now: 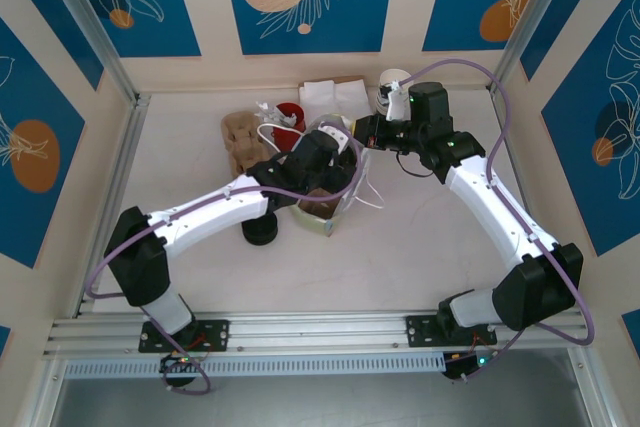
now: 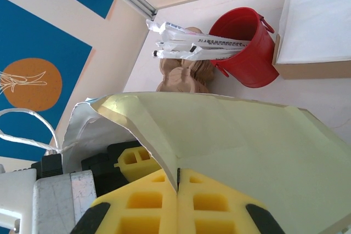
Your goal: Pack the takeout coffee
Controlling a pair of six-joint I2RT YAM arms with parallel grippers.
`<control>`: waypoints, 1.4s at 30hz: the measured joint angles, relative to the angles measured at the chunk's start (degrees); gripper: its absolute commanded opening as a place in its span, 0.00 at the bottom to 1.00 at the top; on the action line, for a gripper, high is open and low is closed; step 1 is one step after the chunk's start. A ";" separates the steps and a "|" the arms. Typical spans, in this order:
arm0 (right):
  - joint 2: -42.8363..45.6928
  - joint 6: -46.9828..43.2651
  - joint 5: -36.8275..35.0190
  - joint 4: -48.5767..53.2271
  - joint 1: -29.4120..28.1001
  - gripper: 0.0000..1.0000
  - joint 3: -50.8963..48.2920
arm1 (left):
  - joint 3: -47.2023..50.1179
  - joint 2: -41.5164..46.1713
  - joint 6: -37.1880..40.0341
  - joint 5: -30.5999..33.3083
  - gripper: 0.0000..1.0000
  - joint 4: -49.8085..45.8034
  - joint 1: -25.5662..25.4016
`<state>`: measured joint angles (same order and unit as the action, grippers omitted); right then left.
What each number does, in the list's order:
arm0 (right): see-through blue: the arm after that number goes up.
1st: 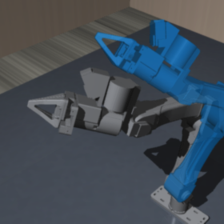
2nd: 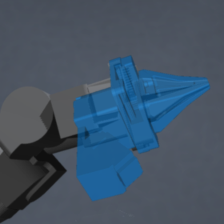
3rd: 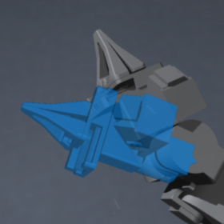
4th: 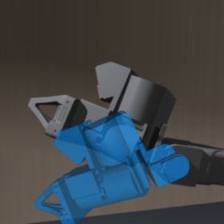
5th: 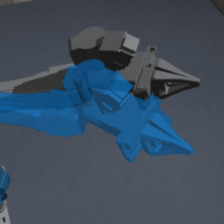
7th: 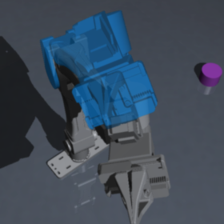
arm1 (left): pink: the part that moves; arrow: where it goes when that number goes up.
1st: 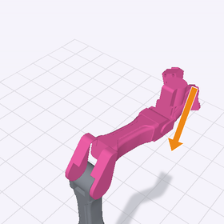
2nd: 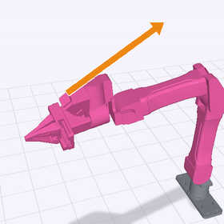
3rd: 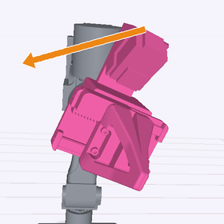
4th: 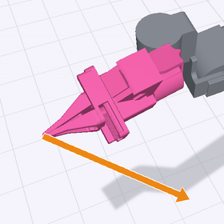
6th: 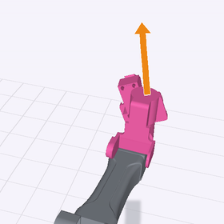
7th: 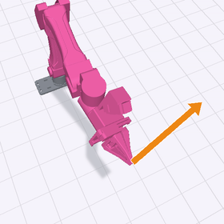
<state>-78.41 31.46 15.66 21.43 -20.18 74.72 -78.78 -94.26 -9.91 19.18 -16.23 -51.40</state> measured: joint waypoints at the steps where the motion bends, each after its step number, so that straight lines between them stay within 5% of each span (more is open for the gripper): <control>1: 0.00 -0.02 0.00 0.00 0.07 0.00 -0.04 | 0.00 -0.04 -0.02 0.17 0.74 0.09 0.00; 42: 0.96 -0.96 3.28 -1.36 -0.20 0.00 -1.46 | -1.16 -4.59 -0.07 -0.72 0.75 -2.54 0.02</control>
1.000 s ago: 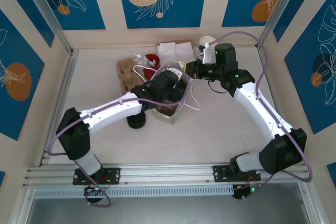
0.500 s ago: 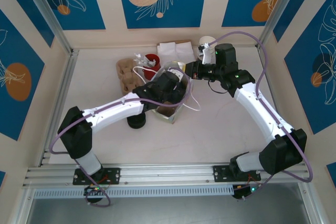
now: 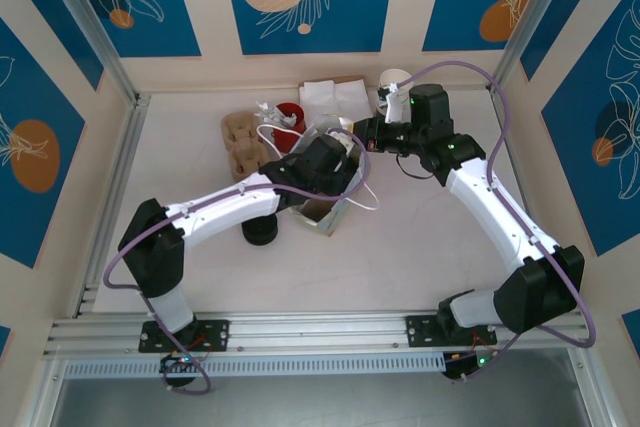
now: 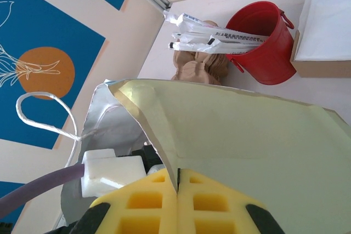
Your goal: Pack the takeout coffee
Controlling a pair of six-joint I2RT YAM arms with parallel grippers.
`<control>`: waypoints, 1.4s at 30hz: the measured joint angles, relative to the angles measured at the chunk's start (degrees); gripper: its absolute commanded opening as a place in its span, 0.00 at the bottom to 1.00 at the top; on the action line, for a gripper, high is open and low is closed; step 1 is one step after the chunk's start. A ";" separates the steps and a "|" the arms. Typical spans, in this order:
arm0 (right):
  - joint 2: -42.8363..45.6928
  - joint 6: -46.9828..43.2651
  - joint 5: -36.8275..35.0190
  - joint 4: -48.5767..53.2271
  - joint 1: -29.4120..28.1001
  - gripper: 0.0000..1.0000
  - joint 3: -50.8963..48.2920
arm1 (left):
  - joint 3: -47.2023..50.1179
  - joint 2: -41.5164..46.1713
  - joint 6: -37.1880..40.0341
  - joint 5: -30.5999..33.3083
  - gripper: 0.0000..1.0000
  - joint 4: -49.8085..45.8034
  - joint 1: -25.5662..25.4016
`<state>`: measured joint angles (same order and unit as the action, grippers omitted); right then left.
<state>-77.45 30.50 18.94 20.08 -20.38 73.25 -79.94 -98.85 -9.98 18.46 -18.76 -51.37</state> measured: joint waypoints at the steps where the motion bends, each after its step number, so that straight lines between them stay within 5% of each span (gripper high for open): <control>1: 0.13 0.15 0.09 -0.15 0.02 0.00 -0.22 | -0.04 -0.02 0.00 -0.20 0.75 -0.15 0.00; 6: 0.52 0.66 0.11 -0.33 0.42 0.00 -0.66 | -0.74 -0.79 -0.04 -0.63 0.75 -0.66 0.04; 19: -0.26 -0.50 -1.18 8.04 3.74 0.47 6.95 | -6.43 -4.76 -0.68 -3.78 0.75 -7.85 0.74; 32: -0.22 2.51 -7.13 22.73 5.16 0.50 13.44 | -12.09 -6.73 -3.54 -4.13 0.76 -14.80 0.92; 42: -4.24 -6.23 -5.90 24.59 5.44 0.50 13.25 | -13.62 -6.69 -3.69 -4.50 0.76 -16.90 0.92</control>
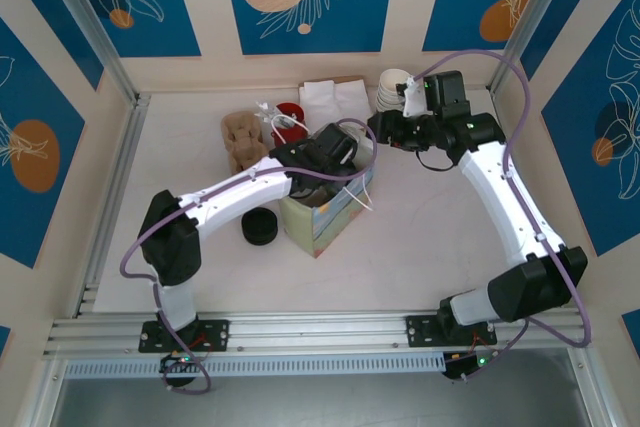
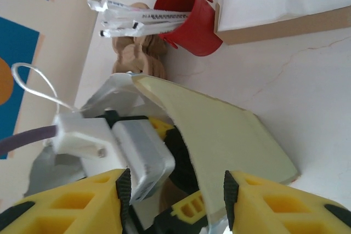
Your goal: Pack the takeout coffee
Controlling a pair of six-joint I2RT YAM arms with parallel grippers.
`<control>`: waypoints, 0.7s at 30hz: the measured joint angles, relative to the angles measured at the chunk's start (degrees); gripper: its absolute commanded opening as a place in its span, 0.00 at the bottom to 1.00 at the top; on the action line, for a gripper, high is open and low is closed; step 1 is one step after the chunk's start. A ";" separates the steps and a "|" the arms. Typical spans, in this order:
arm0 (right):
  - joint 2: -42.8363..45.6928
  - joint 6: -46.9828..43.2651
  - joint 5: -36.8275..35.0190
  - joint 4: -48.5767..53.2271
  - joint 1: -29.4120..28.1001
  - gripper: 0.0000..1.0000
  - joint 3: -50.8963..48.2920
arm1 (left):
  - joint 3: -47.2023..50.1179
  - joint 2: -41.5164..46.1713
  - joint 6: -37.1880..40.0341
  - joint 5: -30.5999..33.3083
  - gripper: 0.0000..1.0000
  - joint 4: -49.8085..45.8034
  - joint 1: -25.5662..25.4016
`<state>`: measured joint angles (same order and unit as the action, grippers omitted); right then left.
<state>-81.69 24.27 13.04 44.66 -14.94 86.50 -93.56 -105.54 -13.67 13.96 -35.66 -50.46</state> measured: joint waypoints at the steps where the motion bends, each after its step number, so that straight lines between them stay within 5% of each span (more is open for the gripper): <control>1: -0.55 -0.83 0.31 -0.02 0.09 0.50 0.00 | -0.15 0.04 0.00 0.00 0.76 -0.11 0.00; 15: -7.78 -13.81 10.56 1.25 1.42 0.50 2.36 | -1.95 4.44 -1.27 1.60 0.76 -3.69 0.00; 21: -10.82 -19.04 14.19 2.54 1.46 0.40 3.87 | -2.10 6.08 -1.29 2.69 0.76 -5.20 0.00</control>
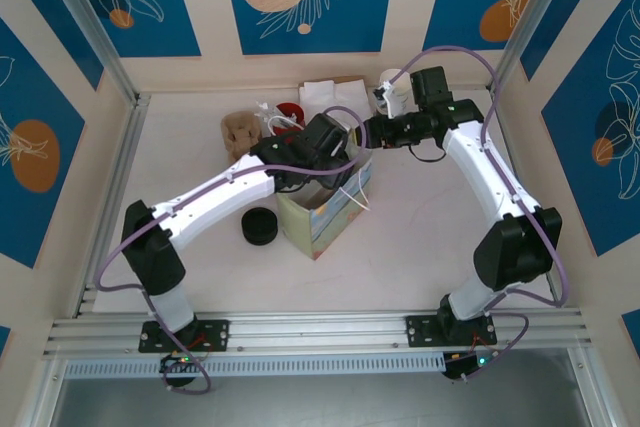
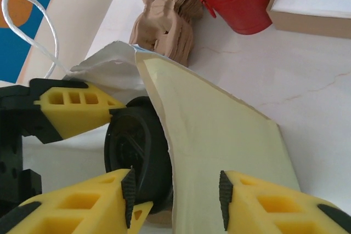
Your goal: Pack the takeout coffee
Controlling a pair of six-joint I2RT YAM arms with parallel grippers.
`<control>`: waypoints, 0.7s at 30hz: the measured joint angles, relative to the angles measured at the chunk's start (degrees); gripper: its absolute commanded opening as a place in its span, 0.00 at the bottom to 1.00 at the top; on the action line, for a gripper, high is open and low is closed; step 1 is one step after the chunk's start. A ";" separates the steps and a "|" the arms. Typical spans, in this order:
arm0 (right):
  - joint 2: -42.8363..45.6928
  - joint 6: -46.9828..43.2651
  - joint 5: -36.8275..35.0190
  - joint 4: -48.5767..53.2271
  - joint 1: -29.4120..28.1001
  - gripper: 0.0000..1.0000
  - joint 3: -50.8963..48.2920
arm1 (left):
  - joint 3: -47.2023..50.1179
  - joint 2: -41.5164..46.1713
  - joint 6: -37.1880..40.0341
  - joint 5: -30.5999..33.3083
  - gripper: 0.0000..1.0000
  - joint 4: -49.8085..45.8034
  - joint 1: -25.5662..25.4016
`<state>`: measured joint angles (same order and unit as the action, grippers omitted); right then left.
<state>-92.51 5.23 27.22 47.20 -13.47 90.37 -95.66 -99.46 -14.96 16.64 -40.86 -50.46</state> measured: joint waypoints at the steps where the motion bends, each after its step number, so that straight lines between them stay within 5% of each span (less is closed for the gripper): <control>1: -0.81 -0.94 0.50 0.26 0.00 0.36 0.46 | 0.00 0.26 -0.02 0.13 0.76 -0.31 0.00; 7: -3.04 -8.04 3.58 1.01 -0.42 0.08 2.34 | 0.04 1.88 -0.17 0.37 0.76 -0.57 0.00; 21: 1.38 -19.32 12.07 -1.31 -1.57 0.00 2.14 | 7.08 4.44 0.39 3.15 0.75 4.50 -4.02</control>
<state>-91.13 -14.09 39.29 45.89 -15.05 92.51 -88.58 -95.02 -14.57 19.79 -36.36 -54.48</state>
